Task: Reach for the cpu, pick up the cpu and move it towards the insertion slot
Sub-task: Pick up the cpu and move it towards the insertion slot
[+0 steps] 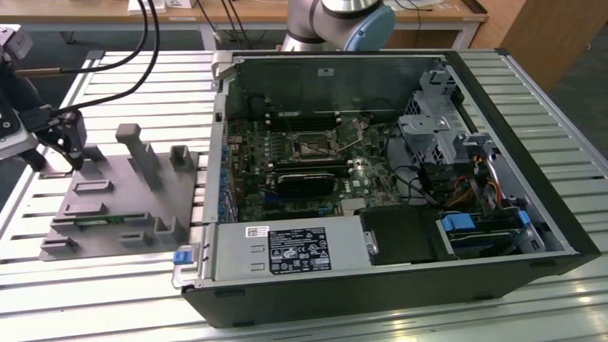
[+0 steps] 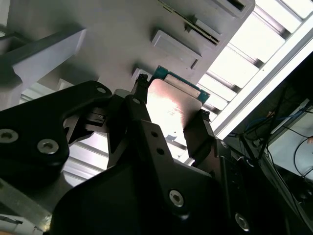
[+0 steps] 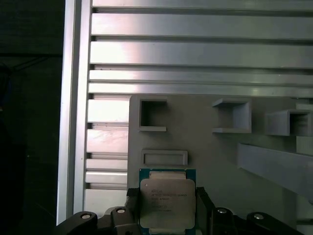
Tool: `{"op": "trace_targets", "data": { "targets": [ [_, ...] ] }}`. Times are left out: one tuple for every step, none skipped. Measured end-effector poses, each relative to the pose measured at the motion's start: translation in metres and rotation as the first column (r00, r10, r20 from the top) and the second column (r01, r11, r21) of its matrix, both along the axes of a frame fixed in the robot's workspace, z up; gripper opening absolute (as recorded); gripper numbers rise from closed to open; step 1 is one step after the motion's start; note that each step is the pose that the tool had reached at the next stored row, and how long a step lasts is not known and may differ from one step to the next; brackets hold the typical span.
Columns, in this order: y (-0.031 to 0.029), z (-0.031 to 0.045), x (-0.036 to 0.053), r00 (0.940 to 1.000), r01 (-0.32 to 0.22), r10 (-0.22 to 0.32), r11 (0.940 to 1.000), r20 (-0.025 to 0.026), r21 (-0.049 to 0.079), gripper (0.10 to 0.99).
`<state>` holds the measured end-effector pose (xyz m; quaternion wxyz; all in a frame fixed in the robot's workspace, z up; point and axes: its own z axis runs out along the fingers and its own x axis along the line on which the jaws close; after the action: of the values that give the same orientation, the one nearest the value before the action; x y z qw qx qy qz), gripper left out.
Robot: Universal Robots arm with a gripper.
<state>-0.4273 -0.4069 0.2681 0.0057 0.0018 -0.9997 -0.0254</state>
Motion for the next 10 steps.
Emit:
{"op": "trace_targets", "data": {
  "targets": [
    [0.0, 0.0008, 0.0, 1.0, 0.0, 0.0, 1.0, 0.0, 0.0, 0.541],
    [0.0, 0.0015, 0.0, 1.0, 0.0, 0.0, 1.0, 0.0, 0.0, 0.541],
    [0.0, 0.0023, 0.0, 1.0, 0.0, 0.0, 1.0, -0.0001, 0.0, 0.541],
    [0.0, 0.003, 0.0, 1.0, 0.0, 0.0, 1.0, -0.0001, 0.0, 0.541],
    [0.0, 0.0039, 0.0, 1.0, 0.0, 0.0, 1.0, -0.0001, 0.0, 0.541],
    [0.0, 0.0047, 0.0, 1.0, 0.0, 0.0, 1.0, 0.0, 0.0, 0.541],
    [0.0, 0.0056, 0.0, 1.0, 0.0, 0.0, 1.0, 0.0, 0.0, 0.541],
    [0.0, 0.0065, 0.0, 1.0, 0.0, 0.0, 1.0, 0.0, 0.0, 0.541],
    [0.0, 0.0074, 0.0, 1.0, 0.0, 0.0, 1.0, -0.0001, 0.0, 0.541],
    [0.0, 0.0084, 0.0, 1.0, 0.0, 0.0, 1.0, 0.0, 0.0, 0.541]
  ]
}}
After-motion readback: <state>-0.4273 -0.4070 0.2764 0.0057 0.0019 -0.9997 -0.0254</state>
